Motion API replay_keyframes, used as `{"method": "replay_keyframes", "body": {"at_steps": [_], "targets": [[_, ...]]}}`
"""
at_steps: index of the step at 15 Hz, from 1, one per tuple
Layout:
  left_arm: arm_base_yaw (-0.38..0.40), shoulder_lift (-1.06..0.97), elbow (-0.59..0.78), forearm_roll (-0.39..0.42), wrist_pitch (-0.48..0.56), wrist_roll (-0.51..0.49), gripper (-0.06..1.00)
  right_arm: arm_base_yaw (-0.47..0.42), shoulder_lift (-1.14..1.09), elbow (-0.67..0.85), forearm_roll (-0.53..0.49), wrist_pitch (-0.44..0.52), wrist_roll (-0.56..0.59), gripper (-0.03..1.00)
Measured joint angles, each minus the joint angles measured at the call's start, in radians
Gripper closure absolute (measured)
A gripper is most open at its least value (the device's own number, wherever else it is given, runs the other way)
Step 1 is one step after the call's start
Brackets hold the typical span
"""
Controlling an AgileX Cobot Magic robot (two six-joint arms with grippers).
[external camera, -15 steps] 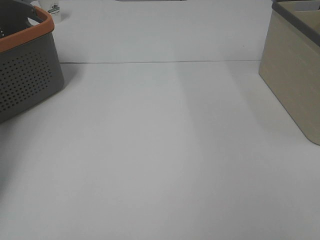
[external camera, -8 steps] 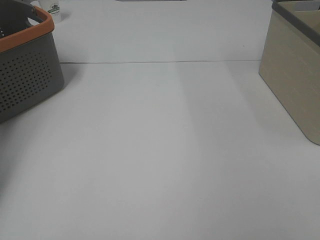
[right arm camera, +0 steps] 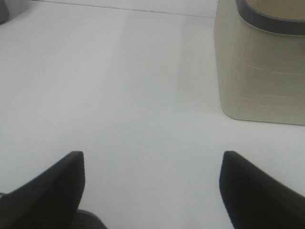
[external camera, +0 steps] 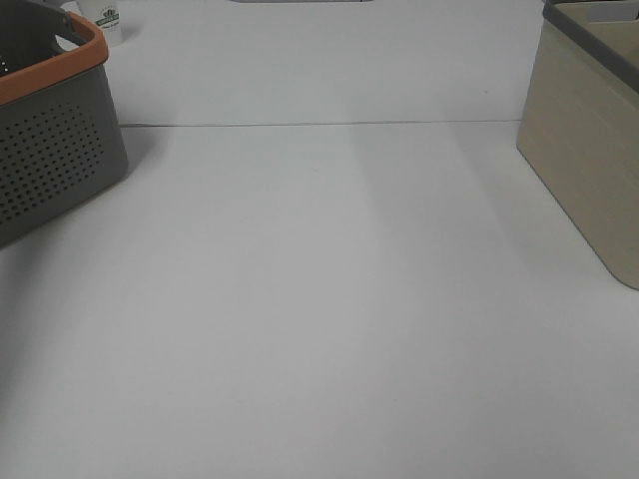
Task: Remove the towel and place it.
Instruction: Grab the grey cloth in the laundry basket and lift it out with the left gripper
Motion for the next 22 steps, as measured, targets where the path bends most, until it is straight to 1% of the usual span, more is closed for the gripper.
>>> {"method": "replay_keyframes", "body": {"at_steps": [3,5,7,9,12,13,14,16,17,18,20,21,22], "targets": [[-0.014,-0.134,0.0,0.0,0.07,-0.076,0.94,0.0,0.0,0.0,0.0,0.0,0.0,0.2],[-0.014,-0.215,0.0,0.0,0.1,-0.095,0.94,0.0,0.0,0.0,0.0,0.0,0.0,0.2],[-0.014,-0.29,0.0,-0.006,0.102,-0.095,0.94,0.0,0.0,0.0,0.0,0.0,0.0,0.2],[-0.014,-0.38,0.0,-0.038,0.079,-0.095,0.94,0.0,0.0,0.0,0.0,0.0,0.0,0.2],[-0.014,-0.475,0.0,-0.127,-0.007,-0.096,0.94,0.0,0.0,0.0,0.0,0.0,0.0,0.2],[-0.014,-0.499,-0.004,-0.18,-0.062,-0.098,0.94,0.0,0.0,0.0,0.0,0.0,0.0,0.2],[-0.014,-0.509,-0.02,-0.216,-0.086,-0.098,0.94,0.0,0.0,0.0,0.0,0.0,0.0,0.2],[-0.014,-0.517,-0.086,-0.323,-0.106,-0.098,0.94,0.0,0.0,0.0,0.0,0.0,0.0,0.2],[-0.016,-0.519,-0.127,-0.391,-0.107,-0.098,0.94,0.0,0.0,0.0,0.0,0.0,0.0,0.2],[-0.032,-0.52,-0.164,-0.432,-0.11,-0.098,0.94,0.0,0.0,0.0,0.0,0.0,0.0,0.2],[-0.082,-0.52,-0.202,-0.452,-0.114,-0.098,0.94,0.0,0.0,0.0,0.0,0.0,0.0,0.2],[-0.126,-0.52,-0.218,-0.447,-0.121,-0.098,0.94,0.0,0.0,0.0,0.0,0.0,0.0,0.2],[-0.234,-0.52,-0.227,-0.41,-0.164,-0.114,0.94,0.0,0.0,0.0,0.0,0.0,0.0,0.2]]}}
